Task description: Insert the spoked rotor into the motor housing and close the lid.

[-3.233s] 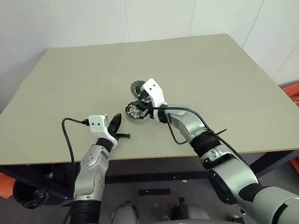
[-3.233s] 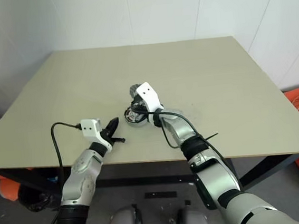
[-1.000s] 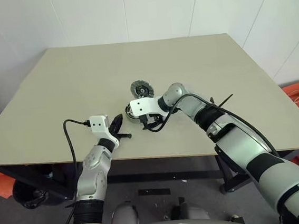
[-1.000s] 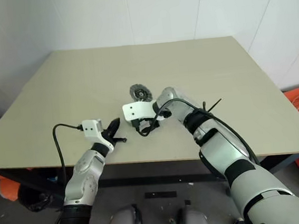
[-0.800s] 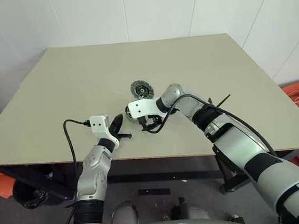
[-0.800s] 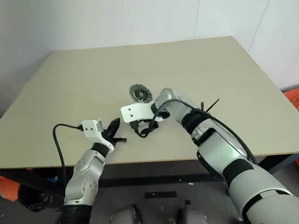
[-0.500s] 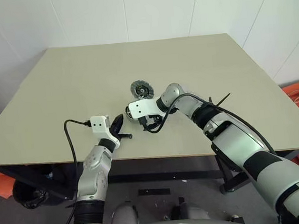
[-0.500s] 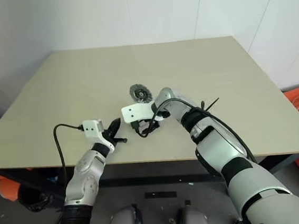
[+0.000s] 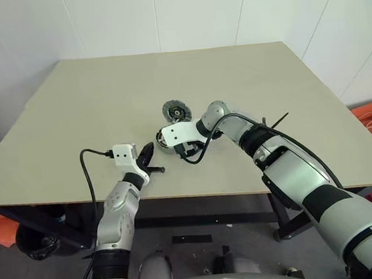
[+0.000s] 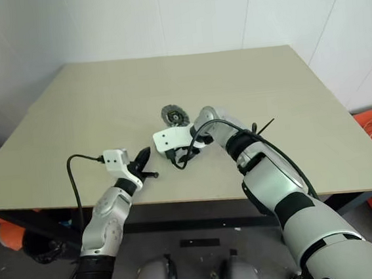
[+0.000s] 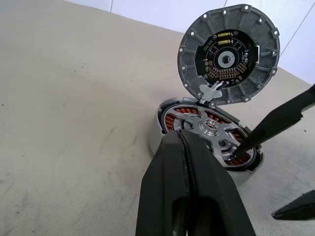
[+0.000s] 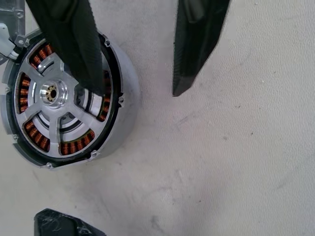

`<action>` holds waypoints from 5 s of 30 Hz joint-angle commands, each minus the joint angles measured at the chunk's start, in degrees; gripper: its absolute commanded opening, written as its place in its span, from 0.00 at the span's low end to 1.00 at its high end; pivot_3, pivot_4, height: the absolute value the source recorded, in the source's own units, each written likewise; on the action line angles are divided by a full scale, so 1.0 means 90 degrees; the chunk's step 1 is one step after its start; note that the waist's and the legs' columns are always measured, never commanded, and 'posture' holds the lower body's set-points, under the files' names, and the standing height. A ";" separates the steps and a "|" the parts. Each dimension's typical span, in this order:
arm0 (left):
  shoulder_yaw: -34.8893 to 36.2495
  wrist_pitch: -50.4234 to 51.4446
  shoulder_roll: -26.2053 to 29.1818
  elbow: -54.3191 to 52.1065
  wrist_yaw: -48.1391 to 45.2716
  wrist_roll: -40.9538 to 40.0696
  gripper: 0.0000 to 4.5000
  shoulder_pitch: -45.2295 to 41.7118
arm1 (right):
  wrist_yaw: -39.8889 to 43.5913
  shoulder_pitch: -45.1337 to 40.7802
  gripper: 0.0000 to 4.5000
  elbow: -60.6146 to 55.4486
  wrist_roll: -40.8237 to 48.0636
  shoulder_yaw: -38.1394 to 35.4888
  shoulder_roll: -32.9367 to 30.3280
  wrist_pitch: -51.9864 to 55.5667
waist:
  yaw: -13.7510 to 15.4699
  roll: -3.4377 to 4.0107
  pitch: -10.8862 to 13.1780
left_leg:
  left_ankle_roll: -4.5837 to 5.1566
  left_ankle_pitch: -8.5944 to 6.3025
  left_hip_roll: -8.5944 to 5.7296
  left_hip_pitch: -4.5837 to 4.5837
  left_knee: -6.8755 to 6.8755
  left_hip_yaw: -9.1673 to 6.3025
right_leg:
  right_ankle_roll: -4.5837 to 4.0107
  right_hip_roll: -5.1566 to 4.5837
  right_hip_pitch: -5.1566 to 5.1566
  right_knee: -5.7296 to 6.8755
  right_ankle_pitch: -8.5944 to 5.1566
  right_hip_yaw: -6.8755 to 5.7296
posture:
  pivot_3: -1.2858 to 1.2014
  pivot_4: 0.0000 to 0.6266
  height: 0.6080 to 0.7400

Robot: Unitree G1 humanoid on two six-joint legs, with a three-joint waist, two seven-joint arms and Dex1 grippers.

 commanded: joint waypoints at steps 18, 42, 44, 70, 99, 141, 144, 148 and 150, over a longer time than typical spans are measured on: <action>-0.0010 -0.0135 -0.0008 -0.0163 -0.0074 -0.0019 0.00 -0.0036 | 0.0067 -0.0146 0.01 -0.0153 0.0173 -0.0315 0.0032 0.0204 | 0.0000 0.0000 0.0000 | 0.0009 -0.0005 0.0001 -0.0004 0.0005 0.0002 | -0.0006 0.0000 -0.0002 0.0002 -0.0003 -0.0001 | 0.52 0.00 1.00; -0.0013 -0.0038 -0.0019 0.0013 -0.0176 -0.0089 0.00 -0.0152 | 0.1133 0.1117 0.01 -0.4452 0.0495 -0.0664 -0.1563 0.4525 | 0.0027 0.0000 0.0002 | 0.0046 -0.0028 0.0015 -0.0078 0.0099 -0.0004 | 0.0001 -0.0002 -0.0045 0.0042 0.0001 -0.0009 | 0.52 0.00 1.00; -0.0017 -0.0039 -0.0022 0.0023 -0.0185 -0.0090 0.00 -0.0155 | 0.1099 0.1151 0.01 -0.4626 0.0510 -0.0638 -0.1633 0.4853 | 0.0027 0.0000 0.0001 | 0.0046 -0.0028 0.0015 -0.0079 0.0099 -0.0004 | 0.0001 -0.0001 -0.0048 0.0042 0.0001 -0.0009 | 0.52 0.00 1.00; 0.0002 -0.0004 -0.0033 0.0176 -0.0261 -0.0092 0.00 -0.0234 | -0.0772 0.0056 0.01 -0.5011 0.3014 -0.1060 -0.0992 1.1106 | 0.0048 0.0004 0.0003 | 0.0002 -0.0004 0.0011 -0.0081 0.0099 -0.0015 | 0.0001 -0.0001 -0.0058 0.0058 0.0000 -0.0008 | 0.52 0.00 1.00; 0.0034 -0.0013 -0.0036 0.0172 -0.0241 -0.0087 0.00 -0.0239 | -0.2131 0.0111 0.71 -0.4423 0.4229 -0.1287 -0.0275 1.0752 | 0.0064 0.0004 0.0004 | -0.0020 0.0008 0.0004 -0.0069 0.0095 -0.0023 | 0.0003 -0.0003 -0.0052 0.0069 0.0000 -0.0006 | 0.52 0.00 1.00; 0.0284 -0.0279 0.0038 -0.0205 0.0163 -0.0010 0.00 -0.0044 | -0.2251 0.2563 0.00 -0.4106 0.1892 -0.1956 -0.2471 0.3673 | -0.0007 0.0003 0.0003 | 0.0016 -0.0009 0.0000 -0.0092 0.0102 -0.0022 | 0.0009 -0.0003 -0.0053 0.0065 0.0003 -0.0005 | 0.52 0.00 1.00; 0.0243 -0.0252 0.0050 -0.0182 0.0124 -0.0020 0.00 -0.0065 | -0.2058 0.2773 0.00 -0.4684 0.2032 -0.2058 -0.2444 0.4063 | 0.0010 0.0003 0.0002 | 0.0016 -0.0008 0.0003 -0.0083 0.0102 -0.0020 | 0.0006 -0.0002 -0.0052 0.0068 0.0005 -0.0005 | 0.52 0.00 1.00; 0.0231 -0.0187 0.0074 -0.0173 0.0087 -0.0054 0.00 -0.0074 | -0.1520 0.3086 0.00 -0.5606 0.2569 -0.2147 -0.2427 0.4551 | 0.0047 0.0003 0.0002 | 0.0020 -0.0005 0.0002 -0.0053 0.0104 -0.0021 | 0.0006 -0.0004 -0.0026 0.0066 0.0006 -0.0005 | 0.52 0.00 1.00; 0.0234 -0.0165 0.0085 -0.0168 0.0079 -0.0058 0.00 -0.0076 | -0.1344 0.3200 0.00 -0.5939 0.2810 -0.2180 -0.2402 0.4749 | 0.0053 0.0003 0.0003 | 0.0024 -0.0008 0.0002 -0.0031 0.0104 -0.0021 | 0.0007 -0.0004 -0.0001 0.0060 0.0005 -0.0006 | 0.52 0.00 1.00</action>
